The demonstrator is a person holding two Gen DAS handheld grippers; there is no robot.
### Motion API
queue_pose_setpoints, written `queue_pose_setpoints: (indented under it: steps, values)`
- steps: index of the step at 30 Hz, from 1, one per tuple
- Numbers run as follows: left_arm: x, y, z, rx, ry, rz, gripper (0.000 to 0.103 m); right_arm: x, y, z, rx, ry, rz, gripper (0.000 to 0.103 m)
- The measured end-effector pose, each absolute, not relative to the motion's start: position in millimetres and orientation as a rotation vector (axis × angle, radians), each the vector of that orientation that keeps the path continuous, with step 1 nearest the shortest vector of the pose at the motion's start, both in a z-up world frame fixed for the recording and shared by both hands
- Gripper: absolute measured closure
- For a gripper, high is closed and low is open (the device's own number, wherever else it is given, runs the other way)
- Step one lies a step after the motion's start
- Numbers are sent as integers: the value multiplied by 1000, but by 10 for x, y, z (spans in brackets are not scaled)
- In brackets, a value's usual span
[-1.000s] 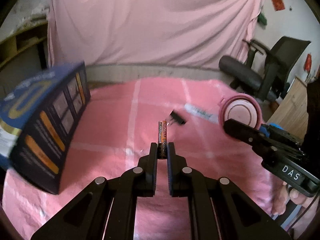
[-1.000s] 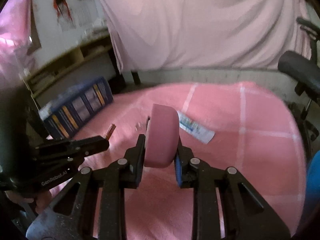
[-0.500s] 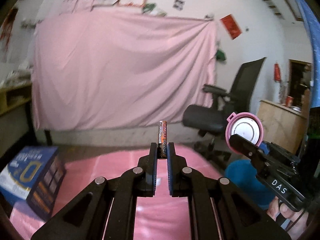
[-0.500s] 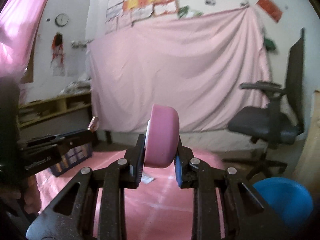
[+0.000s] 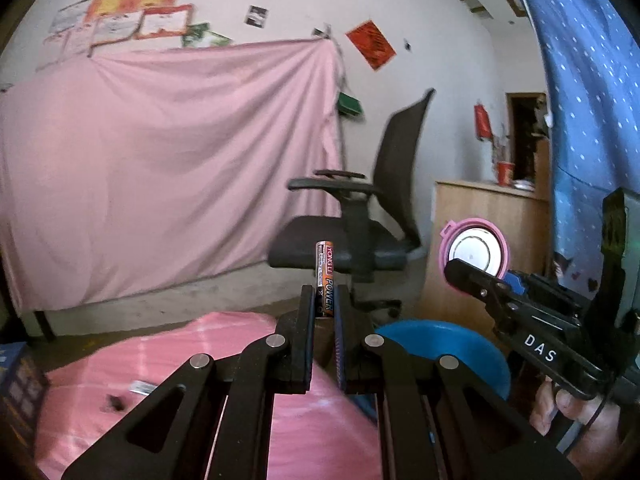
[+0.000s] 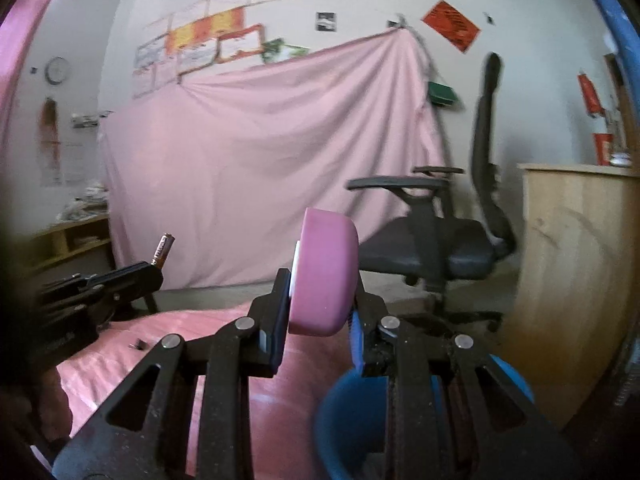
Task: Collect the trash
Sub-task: 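Lift the battery and tape roll and carry both over the bucket, then open both tools to drop the battery and tape roll into the bucket, then move both tools back over the table toward the binder clip and sachet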
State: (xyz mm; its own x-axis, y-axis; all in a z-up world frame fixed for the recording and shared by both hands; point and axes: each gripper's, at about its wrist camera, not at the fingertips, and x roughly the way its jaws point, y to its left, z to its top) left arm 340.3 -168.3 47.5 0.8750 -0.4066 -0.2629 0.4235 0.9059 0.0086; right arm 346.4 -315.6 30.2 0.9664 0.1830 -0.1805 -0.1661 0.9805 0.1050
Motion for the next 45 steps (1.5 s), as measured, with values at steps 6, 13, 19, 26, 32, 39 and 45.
queue_pose_setpoints:
  steps: [6, 13, 19, 26, 32, 39, 45]
  values:
    - [3599, -2165, 306, 63, 356, -511, 96, 3511, -3551, 82, 116, 286, 105, 53]
    - [3776, -2593, 143, 64, 435, -559, 96, 3553, -3868, -48, 182, 347, 64, 52]
    - [3954, -2732, -27, 51, 542, -592, 96, 3674, -4023, -233, 226, 436, 40, 52]
    - [4159, -2813, -209, 52, 672, -573, 96, 3814, -4097, -426, 254, 516, 14, 51]
    - [4255, -2729, -233, -6, 718, -557, 96, 3812, -4064, -421, 245, 517, 15, 49]
    - [4213, -2665, -212, -14, 702, -542, 96, 3798, -4071, -370, 240, 488, 20, 44]
    - [4149, -2569, -126, -23, 659, -520, 96, 3740, -4025, -249, 248, 434, 23, 39]
